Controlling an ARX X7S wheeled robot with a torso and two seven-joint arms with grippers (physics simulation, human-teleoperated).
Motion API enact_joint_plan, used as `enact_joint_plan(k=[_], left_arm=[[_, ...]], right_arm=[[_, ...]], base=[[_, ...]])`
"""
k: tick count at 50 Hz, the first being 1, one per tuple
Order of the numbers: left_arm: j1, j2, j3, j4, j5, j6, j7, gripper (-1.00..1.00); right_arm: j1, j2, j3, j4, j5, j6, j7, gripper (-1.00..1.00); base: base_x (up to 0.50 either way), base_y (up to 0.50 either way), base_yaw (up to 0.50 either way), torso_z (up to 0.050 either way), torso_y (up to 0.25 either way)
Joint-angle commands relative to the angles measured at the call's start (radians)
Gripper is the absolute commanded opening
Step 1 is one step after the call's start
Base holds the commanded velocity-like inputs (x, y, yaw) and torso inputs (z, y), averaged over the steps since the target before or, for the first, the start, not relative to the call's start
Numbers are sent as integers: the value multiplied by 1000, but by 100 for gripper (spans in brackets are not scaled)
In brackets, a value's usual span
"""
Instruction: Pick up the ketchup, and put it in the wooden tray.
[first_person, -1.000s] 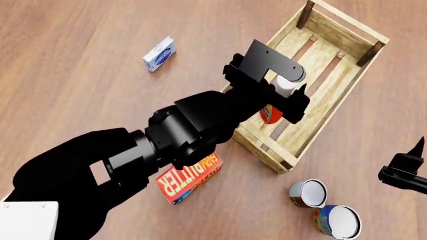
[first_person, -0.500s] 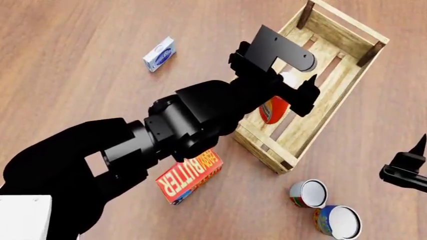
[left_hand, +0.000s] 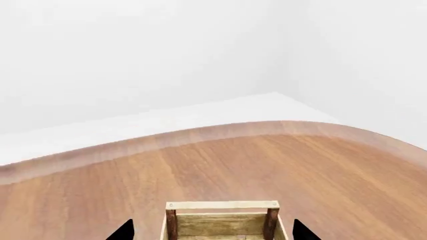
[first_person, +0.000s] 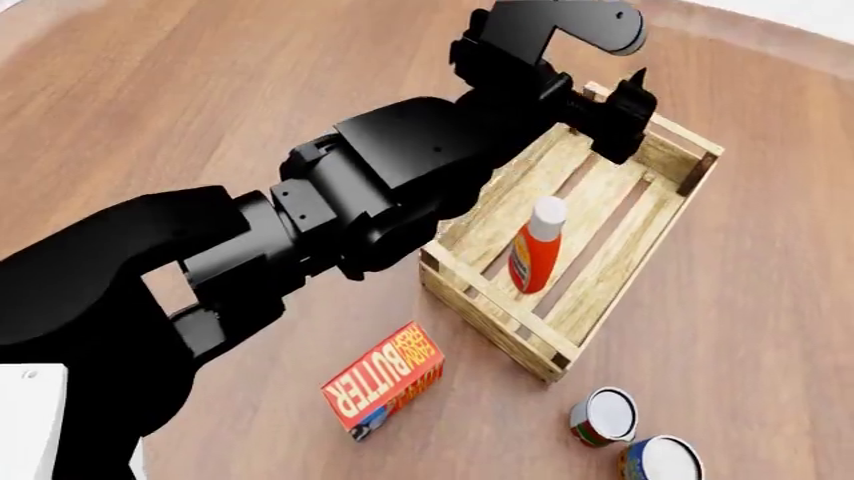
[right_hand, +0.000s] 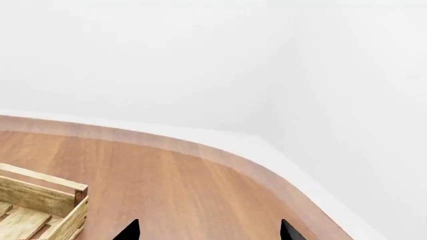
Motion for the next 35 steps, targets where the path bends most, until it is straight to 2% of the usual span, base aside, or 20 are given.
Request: enact_joint_plan(k=[1, 2, 3, 6, 11, 12, 13, 14, 15, 17, 19, 20, 28, 35], left_arm=[[-22, 0, 0, -97, -30, 59, -3, 100], [-17, -1, -2, -109, -32, 60, 3, 100], [-5, -46, -2, -50, -30, 69, -24, 100], [41, -227, 9, 187, 0, 110, -154, 100], [141, -484, 28, 489, 38, 172, -328, 100], [159, -525, 31, 534, 37, 178, -351, 100], [178, -564, 34, 572, 55, 196, -385, 100], [195, -596, 37, 601, 77, 214, -417, 100], [217, -638, 41, 641, 101, 234, -463, 100], [257, -706, 41, 706, 103, 261, -518, 100], [291, -757, 45, 758, 125, 288, -567, 100], [312, -787, 50, 790, 145, 303, -599, 100], [443, -952, 53, 926, 194, 415, -762, 100], [542, -996, 55, 919, 239, 505, -847, 100]], right_arm=[[-139, 121, 4, -27, 121, -165, 74, 100], [-139, 118, 3, -25, 123, -177, 62, 100], [-141, 116, 1, -22, 125, -191, 44, 100], [-147, 115, -6, -14, 125, -224, -7, 100], [-154, 112, -19, 0, 118, -281, -96, 100], [-70, 193, -138, 12, 130, -229, -86, 100], [-46, 218, -203, 6, 128, -216, -102, 100], [-122, 191, -178, -21, 112, -245, -159, 100], [28, 250, -328, 28, 98, -138, -91, 100], [328, 186, -628, 184, 22, 21, -76, 100], [628, 104, -905, 316, -59, 19, -121, 100], [767, 78, -936, 352, -88, -11, -143, 100], [717, 43, -981, 364, -169, -167, -205, 100], [680, 11, -1009, 427, -192, -245, -245, 100]], base=[[0, 0, 0, -16, 250], [0, 0, 0, -16, 250], [0, 0, 0, -16, 250], [0, 0, 0, -16, 250], [0, 0, 0, -17, 250], [0, 0, 0, -16, 250], [0, 0, 0, -17, 246], [0, 0, 0, -16, 229], [0, 0, 0, -16, 225], [0, 0, 0, -16, 221], [0, 0, 0, -16, 218], [0, 0, 0, -16, 217], [0, 0, 0, -17, 215], [0, 0, 0, -16, 208]])
